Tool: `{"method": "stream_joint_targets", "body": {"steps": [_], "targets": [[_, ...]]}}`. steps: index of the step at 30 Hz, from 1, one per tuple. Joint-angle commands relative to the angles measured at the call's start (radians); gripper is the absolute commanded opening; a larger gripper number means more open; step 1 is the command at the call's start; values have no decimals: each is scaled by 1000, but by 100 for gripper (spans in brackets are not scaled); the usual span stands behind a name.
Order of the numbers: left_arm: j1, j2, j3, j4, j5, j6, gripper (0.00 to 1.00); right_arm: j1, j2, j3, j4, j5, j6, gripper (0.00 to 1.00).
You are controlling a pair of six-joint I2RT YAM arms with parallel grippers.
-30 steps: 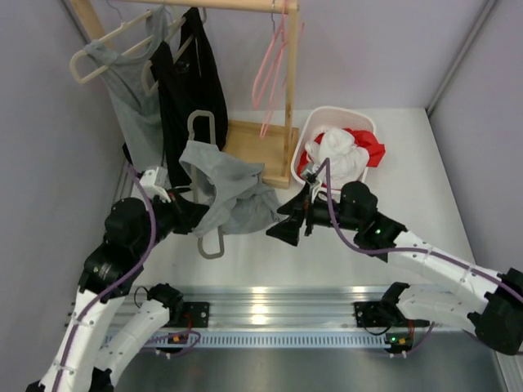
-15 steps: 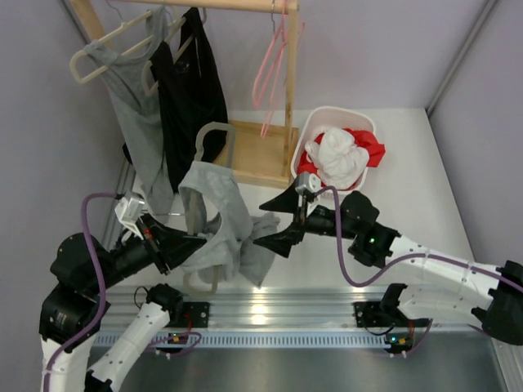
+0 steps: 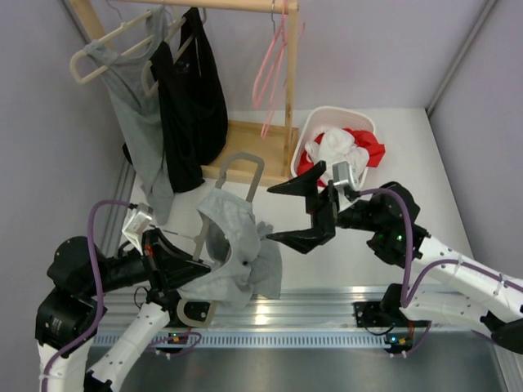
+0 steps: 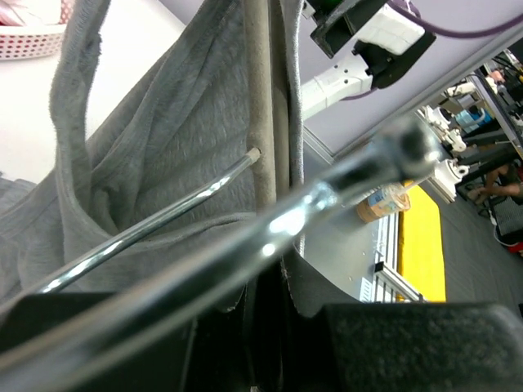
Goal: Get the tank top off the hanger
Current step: Pick up the hanger at the center of the board, then remove the tank top from the hanger.
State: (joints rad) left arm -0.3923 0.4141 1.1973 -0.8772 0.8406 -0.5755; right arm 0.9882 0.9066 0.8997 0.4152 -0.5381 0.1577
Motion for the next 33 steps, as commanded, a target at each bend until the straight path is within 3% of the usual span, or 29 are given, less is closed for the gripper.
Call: {"method": "stream_joint_targets", "body": {"steps": [1, 4, 11, 12, 13, 17, 20, 25, 33], "targets": [[3, -14, -8, 34, 57, -20, 0, 13, 70, 102, -44, -106, 2, 99], [3, -11, -8, 34, 60, -21, 0, 13, 167, 155, -76, -132, 17, 99], [3, -11, -51, 34, 43, -7, 0, 15, 294, 257, 26, -201, 192, 98], [3, -14, -56, 34, 31, 0, 0, 15, 308, 269, 31, -201, 250, 95], [1, -15, -62, 35, 20, 6, 0, 15, 333, 286, 46, -186, 284, 84], [3, -26, -97, 34, -27, 23, 0, 15, 382, 283, 184, -233, 496, 71], [3, -21, -104, 12, -83, 48, 0, 15, 377, 258, 261, -284, 559, 79], [3, -20, -45, 9, -143, 71, 0, 20, 275, 271, -68, -189, 324, 93], [4, 0, -15, 7, -143, 78, 0, 17, 218, 205, -82, -296, 304, 96]]}}
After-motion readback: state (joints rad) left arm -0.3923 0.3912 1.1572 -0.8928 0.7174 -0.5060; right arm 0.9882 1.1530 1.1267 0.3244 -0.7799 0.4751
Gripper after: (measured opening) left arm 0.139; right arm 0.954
